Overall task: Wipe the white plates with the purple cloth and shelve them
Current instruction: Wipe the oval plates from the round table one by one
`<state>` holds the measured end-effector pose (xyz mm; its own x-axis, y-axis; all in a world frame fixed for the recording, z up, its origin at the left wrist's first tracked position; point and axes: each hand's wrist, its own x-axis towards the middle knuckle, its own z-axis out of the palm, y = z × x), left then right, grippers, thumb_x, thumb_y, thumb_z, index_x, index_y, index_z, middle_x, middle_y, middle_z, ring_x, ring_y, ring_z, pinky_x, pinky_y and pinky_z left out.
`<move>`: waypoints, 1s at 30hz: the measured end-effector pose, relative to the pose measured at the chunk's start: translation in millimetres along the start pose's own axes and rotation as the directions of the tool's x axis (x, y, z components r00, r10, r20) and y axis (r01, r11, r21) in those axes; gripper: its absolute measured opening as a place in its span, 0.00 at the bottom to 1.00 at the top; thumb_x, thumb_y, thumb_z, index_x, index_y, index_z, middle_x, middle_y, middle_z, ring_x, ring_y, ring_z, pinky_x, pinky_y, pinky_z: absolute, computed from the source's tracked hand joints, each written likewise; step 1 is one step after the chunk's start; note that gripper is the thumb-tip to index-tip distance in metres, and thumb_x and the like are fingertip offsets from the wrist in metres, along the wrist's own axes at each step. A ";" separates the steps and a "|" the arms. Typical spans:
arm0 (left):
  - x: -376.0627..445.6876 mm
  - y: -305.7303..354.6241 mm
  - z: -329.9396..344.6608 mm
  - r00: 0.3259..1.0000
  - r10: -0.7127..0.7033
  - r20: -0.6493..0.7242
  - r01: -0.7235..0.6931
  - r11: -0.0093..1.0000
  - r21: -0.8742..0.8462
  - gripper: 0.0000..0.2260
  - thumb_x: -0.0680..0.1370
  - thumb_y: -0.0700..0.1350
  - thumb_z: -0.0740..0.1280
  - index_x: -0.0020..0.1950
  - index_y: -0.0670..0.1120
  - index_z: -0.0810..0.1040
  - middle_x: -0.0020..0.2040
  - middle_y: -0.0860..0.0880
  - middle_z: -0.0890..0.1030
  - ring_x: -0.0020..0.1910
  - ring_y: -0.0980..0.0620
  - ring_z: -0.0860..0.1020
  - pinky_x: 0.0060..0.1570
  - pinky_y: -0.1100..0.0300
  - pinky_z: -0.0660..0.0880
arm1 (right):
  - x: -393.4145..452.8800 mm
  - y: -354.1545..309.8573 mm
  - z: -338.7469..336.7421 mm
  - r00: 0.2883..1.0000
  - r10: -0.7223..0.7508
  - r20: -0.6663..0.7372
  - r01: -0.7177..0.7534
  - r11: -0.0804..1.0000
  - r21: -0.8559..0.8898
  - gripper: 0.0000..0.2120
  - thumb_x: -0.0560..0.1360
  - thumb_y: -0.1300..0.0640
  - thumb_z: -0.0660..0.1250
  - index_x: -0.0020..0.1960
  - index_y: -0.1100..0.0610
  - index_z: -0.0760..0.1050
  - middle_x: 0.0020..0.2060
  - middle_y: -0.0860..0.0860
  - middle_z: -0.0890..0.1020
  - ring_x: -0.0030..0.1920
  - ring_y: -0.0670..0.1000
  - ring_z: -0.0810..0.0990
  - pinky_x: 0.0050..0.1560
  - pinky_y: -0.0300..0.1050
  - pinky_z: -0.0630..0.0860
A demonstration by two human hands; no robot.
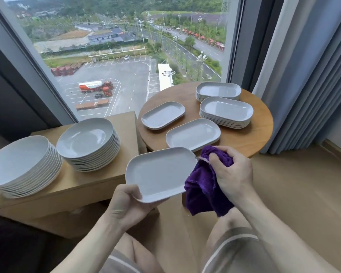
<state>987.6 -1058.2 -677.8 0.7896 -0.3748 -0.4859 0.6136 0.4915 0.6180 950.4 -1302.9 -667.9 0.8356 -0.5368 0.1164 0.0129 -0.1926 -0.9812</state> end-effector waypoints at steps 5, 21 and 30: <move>-29.9 -13.4 -20.9 0.984 -0.117 0.132 0.122 0.992 -0.029 0.32 0.60 0.28 0.55 0.61 0.36 0.84 0.65 0.31 0.79 0.63 0.24 0.77 0.58 0.25 0.75 | -13.6 0.8 13.7 0.995 0.006 0.098 0.002 0.997 -0.081 0.06 0.76 0.57 0.72 0.47 0.46 0.83 0.41 0.40 0.86 0.44 0.39 0.82 0.45 0.30 0.74; -43.4 -25.1 -6.8 0.919 -0.226 0.324 0.262 0.963 -0.069 0.37 0.74 0.65 0.70 0.73 0.40 0.77 0.73 0.35 0.75 0.71 0.34 0.75 0.66 0.37 0.75 | -85.1 5.2 53.6 0.791 -0.147 0.594 0.463 0.778 -0.425 0.29 0.76 0.41 0.60 0.76 0.48 0.68 0.73 0.40 0.71 0.71 0.45 0.70 0.72 0.46 0.69; -42.0 -43.6 -5.1 0.971 -0.239 0.025 0.240 0.964 -0.117 0.30 0.77 0.67 0.67 0.51 0.38 0.84 0.49 0.38 0.82 0.56 0.40 0.83 0.62 0.46 0.78 | -108.2 -12.2 57.8 0.686 -0.234 0.689 0.516 0.824 -0.235 0.19 0.73 0.49 0.68 0.63 0.45 0.78 0.60 0.37 0.80 0.60 0.41 0.77 0.61 0.41 0.75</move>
<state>927.7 -1059.9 -687.5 0.6201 -0.5009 -0.6038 0.7801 0.4756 0.4066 891.5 -1195.0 -677.3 0.9487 0.2421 0.2032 0.3129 -0.6288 -0.7119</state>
